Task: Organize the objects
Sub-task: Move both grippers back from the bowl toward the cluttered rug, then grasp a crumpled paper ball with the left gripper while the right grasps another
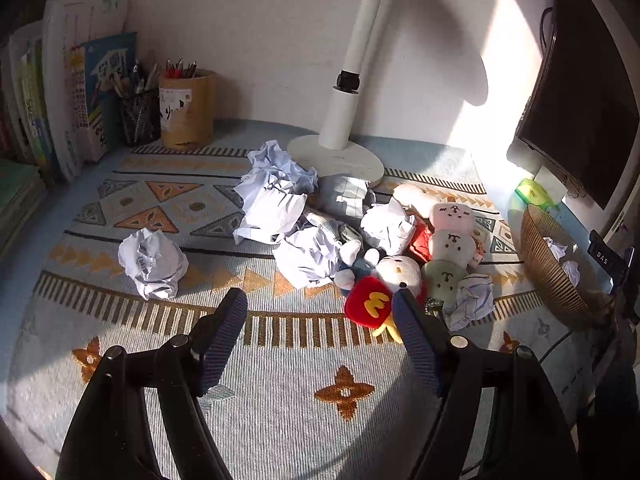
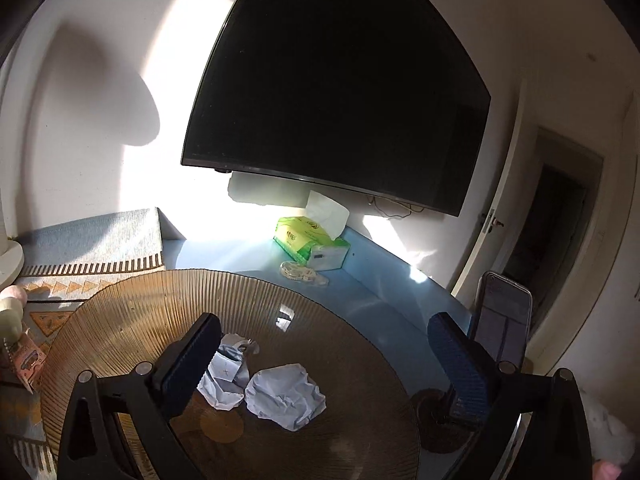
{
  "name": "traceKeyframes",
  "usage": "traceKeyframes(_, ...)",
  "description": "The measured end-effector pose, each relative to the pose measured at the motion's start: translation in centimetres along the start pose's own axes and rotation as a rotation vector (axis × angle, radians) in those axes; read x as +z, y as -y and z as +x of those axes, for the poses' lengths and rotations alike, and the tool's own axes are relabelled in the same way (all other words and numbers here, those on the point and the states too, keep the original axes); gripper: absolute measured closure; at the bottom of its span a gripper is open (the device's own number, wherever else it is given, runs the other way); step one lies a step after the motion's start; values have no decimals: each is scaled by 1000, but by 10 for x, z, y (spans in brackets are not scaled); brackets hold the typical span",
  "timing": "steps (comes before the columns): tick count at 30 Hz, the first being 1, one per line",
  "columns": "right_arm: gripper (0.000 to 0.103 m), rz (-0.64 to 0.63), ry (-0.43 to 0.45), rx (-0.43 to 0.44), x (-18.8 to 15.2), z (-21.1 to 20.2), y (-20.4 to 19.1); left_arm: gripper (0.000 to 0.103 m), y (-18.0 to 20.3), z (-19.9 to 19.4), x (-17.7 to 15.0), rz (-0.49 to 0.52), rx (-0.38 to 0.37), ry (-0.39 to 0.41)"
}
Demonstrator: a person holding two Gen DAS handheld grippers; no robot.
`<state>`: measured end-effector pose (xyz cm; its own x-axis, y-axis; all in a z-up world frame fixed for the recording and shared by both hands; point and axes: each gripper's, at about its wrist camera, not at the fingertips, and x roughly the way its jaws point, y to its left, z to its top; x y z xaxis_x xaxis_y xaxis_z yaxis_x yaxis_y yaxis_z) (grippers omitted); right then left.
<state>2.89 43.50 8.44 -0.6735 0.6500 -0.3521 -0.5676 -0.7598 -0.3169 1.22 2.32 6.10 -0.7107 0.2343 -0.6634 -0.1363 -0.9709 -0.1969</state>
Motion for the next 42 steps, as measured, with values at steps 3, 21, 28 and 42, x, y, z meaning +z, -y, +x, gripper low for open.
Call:
traceKeyframes(3, 0, -13, 38, 14, 5, -20, -7, 30, -12, -7, -7, -16, 9, 0)
traceKeyframes(21, 6, -51, -166, 706, -61, -136, -156, 28, -67, -9, -15, -79, 159, 27)
traceKeyframes(28, 19, -95, -218, 708, -55, -118, -172, 27, -99, 4, 1, -154, 163, 10)
traceKeyframes(42, 10, -160, -247, 684, -62, -113, -191, 47, -108, 61, 21, -133, 161, -81)
